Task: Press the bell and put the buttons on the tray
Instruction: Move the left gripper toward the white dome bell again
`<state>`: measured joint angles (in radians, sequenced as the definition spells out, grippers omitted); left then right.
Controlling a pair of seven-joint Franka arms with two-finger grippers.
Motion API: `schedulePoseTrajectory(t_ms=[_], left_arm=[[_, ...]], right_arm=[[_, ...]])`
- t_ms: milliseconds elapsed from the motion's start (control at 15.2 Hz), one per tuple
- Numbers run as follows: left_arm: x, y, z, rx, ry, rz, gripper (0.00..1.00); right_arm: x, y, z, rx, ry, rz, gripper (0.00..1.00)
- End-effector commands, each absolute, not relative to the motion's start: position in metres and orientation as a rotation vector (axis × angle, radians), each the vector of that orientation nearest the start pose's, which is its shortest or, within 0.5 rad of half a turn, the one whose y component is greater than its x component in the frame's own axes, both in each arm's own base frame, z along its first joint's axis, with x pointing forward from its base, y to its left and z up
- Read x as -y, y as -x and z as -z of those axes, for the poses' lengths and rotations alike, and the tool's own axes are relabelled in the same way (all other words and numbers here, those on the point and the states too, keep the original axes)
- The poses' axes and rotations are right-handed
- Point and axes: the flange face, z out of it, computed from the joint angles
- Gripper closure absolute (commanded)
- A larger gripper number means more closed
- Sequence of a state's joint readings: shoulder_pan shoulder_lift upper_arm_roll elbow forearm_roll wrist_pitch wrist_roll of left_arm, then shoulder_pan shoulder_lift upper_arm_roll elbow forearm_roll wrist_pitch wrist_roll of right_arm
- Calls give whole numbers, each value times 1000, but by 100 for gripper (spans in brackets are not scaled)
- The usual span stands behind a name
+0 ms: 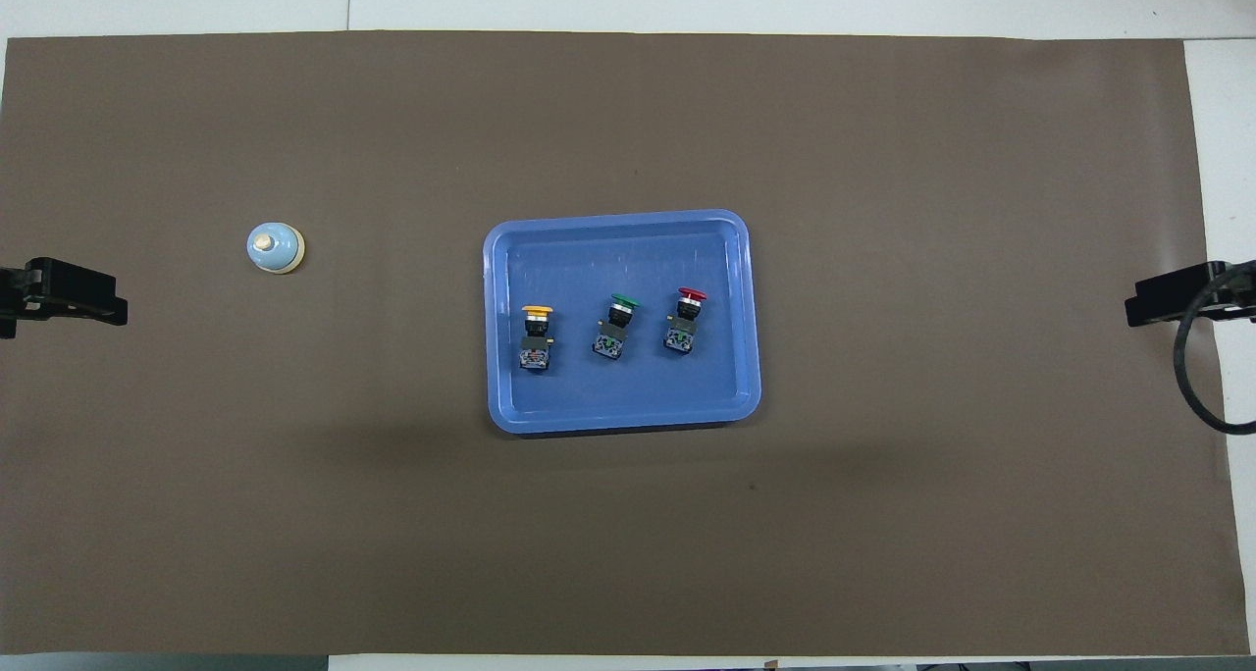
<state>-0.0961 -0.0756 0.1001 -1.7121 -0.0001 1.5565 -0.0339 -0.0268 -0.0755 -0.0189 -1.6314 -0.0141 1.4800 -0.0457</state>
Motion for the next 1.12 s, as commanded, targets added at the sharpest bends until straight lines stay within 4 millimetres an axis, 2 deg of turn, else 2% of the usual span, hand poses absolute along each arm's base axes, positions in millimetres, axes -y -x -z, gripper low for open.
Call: schedulePoseTrajectory(t_ms=[0, 328, 1050], left_arm=[[-5, -518, -599, 68, 3143, -136, 0], [-5, -518, -599, 68, 3143, -136, 0], [-5, -518, -599, 68, 3143, -136, 0]], right_arm=[[29, -528, -624, -30, 3123, -148, 0], [25, -521, -635, -25, 3127, -119, 0], [24, -518, -636, -23, 3128, -119, 0]])
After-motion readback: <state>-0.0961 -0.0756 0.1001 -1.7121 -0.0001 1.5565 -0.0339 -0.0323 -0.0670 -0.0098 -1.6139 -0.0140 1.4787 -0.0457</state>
